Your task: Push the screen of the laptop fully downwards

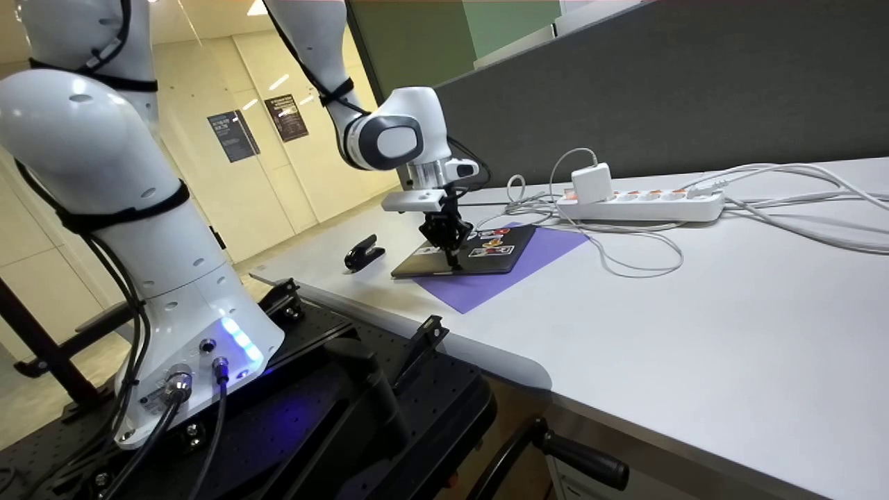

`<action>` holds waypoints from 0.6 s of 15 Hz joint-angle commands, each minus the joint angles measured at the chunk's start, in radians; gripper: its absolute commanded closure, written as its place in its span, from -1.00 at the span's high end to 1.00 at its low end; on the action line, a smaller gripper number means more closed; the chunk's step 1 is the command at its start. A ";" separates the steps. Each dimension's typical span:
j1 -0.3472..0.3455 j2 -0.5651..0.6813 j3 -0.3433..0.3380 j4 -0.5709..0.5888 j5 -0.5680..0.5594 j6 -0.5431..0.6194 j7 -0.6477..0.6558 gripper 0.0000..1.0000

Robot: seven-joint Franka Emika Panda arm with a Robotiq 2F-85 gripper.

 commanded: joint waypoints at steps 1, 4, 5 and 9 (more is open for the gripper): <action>0.031 -0.091 -0.013 -0.026 -0.048 -0.025 0.095 -1.00; 0.051 -0.184 -0.012 -0.033 -0.058 -0.098 0.132 -1.00; 0.063 -0.214 -0.019 -0.033 -0.058 -0.130 0.144 -1.00; 0.101 -0.335 -0.039 -0.032 -0.058 -0.235 0.147 -1.00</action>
